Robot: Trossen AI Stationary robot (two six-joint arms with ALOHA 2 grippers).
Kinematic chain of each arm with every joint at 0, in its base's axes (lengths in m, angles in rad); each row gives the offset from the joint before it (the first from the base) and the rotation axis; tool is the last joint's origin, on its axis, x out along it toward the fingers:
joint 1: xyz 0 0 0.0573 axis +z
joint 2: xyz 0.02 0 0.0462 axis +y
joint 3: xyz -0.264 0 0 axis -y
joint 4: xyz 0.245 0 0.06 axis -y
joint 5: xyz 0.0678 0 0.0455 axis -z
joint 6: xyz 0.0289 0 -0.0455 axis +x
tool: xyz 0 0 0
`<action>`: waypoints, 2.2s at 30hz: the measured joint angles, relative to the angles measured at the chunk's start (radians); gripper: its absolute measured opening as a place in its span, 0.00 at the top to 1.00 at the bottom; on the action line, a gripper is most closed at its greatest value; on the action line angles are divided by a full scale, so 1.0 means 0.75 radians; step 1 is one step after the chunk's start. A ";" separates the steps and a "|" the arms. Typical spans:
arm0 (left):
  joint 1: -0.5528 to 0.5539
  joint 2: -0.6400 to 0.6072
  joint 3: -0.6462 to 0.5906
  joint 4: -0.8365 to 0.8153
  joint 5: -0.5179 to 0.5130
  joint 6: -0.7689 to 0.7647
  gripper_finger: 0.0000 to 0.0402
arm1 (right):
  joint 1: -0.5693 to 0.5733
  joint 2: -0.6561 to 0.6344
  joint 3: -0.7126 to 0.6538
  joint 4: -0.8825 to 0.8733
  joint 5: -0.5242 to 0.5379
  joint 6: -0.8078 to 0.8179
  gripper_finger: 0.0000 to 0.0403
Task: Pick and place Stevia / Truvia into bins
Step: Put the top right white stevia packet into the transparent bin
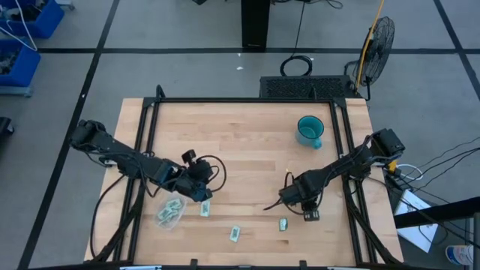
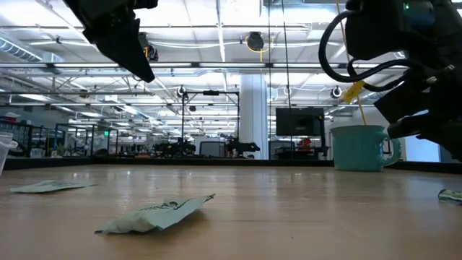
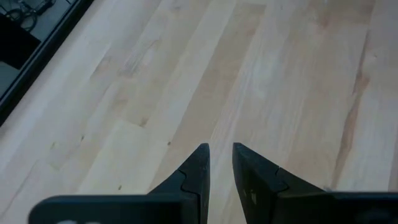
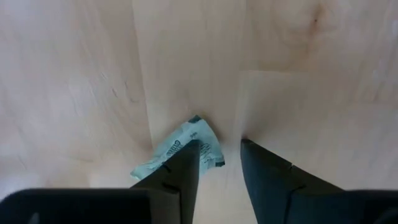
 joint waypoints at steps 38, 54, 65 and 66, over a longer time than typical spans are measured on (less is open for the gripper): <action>-0.001 0.000 0.001 0.009 -0.007 -0.036 0.81 | -0.034 -0.256 -0.239 0.204 -0.036 -0.077 0.99; 0.030 -0.001 0.001 -0.382 -0.615 -0.181 0.81 | -0.303 -0.281 -0.236 1.708 0.314 -0.756 1.00; 0.249 -0.001 0.001 -0.718 -0.842 -0.514 0.81 | -0.361 0.375 0.024 2.830 0.044 -0.920 1.00; 0.273 -0.001 0.001 -0.720 -0.843 -0.524 0.81 | -0.360 0.429 0.102 2.785 0.023 -0.906 1.00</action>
